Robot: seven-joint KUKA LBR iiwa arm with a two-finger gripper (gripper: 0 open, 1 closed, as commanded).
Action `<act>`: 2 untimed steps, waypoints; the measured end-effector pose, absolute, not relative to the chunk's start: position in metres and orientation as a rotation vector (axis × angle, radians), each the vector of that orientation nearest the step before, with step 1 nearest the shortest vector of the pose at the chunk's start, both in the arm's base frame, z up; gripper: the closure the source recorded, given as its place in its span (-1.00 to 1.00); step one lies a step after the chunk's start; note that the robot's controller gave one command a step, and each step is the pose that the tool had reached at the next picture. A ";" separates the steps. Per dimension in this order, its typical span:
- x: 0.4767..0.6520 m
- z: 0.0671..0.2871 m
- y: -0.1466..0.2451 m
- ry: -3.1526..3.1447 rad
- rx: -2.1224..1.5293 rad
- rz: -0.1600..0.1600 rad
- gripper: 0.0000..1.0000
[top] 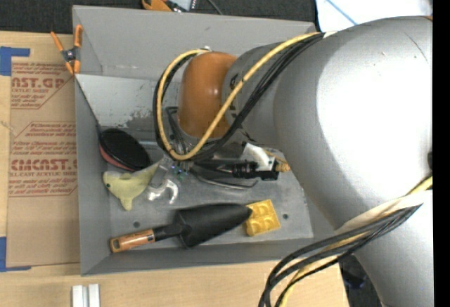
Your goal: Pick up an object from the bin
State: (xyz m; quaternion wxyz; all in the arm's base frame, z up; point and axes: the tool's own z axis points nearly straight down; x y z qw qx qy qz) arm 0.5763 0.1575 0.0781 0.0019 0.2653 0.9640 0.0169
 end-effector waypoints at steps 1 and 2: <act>0.577 0.149 0.169 2.966 0.994 0.036 1.00; 0.573 0.077 0.145 3.034 0.799 0.065 1.00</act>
Offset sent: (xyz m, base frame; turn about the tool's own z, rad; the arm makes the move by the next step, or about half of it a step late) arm -0.0065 -0.0171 -0.0081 -0.0219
